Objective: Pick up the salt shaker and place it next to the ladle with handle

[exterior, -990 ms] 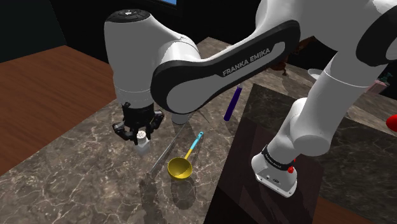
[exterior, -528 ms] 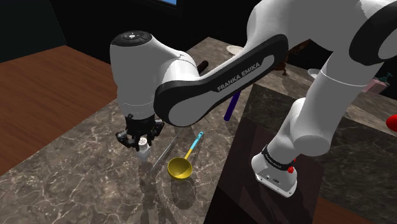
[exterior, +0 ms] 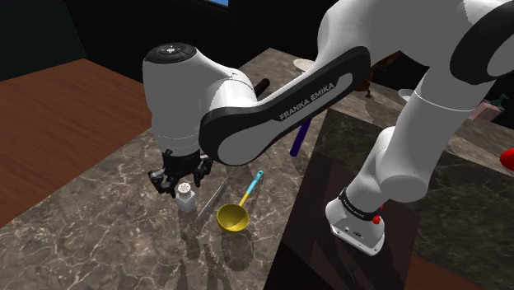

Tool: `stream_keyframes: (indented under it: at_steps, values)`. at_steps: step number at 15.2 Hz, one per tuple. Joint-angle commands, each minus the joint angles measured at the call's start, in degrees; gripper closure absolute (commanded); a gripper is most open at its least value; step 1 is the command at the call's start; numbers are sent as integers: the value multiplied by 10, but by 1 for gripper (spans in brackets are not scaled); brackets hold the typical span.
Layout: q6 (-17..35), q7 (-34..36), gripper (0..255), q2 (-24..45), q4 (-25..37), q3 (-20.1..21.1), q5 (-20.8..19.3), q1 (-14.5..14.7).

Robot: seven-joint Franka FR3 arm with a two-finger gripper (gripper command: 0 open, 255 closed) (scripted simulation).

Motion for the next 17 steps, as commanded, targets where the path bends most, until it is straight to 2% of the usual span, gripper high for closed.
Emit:
stream_keyframes:
  at_steps: [1, 5, 9, 17]
  values:
    - [0, 0, 0, 0, 0, 0, 0, 0]
    - [0, 0, 0, 0, 0, 0, 0, 0]
    - [-67, -18, 0, -36, 38, 3, 25, -5]
    - [-67, -18, 0, -36, 38, 3, 25, -5]
